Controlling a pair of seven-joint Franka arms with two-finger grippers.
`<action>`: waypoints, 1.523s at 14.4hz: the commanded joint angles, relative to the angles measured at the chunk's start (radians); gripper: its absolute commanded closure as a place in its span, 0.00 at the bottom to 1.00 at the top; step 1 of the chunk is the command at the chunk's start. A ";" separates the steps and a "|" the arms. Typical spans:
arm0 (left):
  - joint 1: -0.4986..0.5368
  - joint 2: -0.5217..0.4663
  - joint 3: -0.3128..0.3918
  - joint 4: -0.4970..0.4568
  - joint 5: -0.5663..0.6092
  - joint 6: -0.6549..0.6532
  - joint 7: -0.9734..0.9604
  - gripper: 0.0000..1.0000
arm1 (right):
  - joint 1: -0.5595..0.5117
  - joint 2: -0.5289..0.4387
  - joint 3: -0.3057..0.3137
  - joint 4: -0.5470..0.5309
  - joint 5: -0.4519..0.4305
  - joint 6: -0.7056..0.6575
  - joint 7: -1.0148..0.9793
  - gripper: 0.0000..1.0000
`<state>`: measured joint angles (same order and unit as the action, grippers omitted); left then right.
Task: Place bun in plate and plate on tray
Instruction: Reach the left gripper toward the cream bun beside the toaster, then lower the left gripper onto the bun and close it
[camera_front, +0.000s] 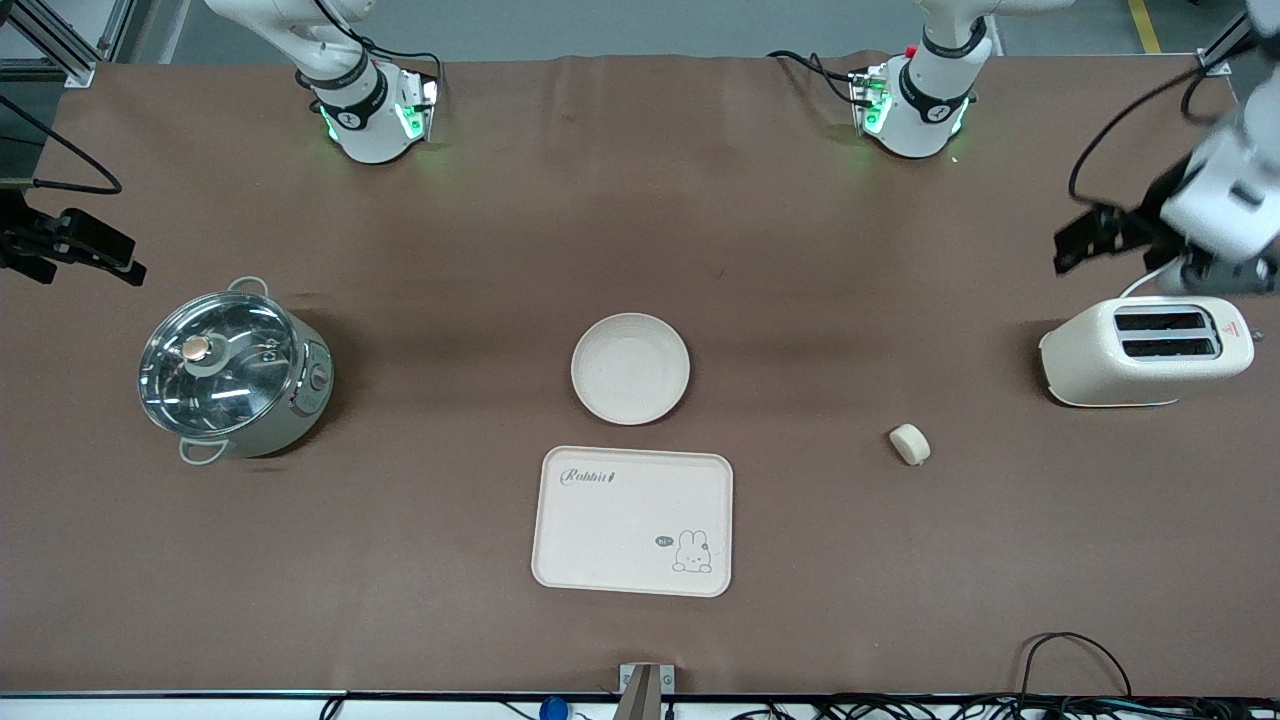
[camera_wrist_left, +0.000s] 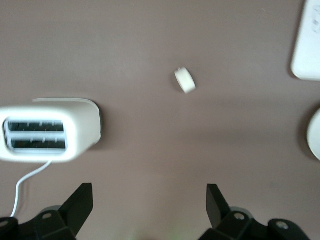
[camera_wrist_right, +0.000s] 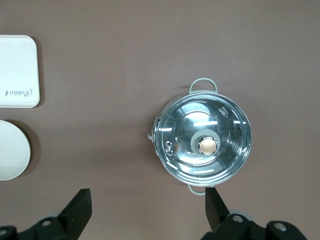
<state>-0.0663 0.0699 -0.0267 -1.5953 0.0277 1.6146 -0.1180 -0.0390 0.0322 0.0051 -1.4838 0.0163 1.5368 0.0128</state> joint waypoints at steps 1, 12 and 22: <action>-0.004 0.144 0.001 0.037 0.026 0.085 -0.085 0.00 | 0.018 0.001 0.000 -0.021 0.002 0.036 0.027 0.00; -0.021 0.430 -0.010 -0.198 -0.068 0.652 -0.385 0.00 | 0.033 0.051 0.000 -0.024 0.024 0.063 0.039 0.00; -0.023 0.554 -0.032 -0.222 -0.075 0.840 -0.406 0.04 | 0.063 0.055 0.000 -0.035 0.056 0.066 0.079 0.00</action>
<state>-0.0879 0.6122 -0.0533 -1.8089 -0.0286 2.4041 -0.5030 0.0013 0.0996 0.0069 -1.4990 0.0366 1.6067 0.0407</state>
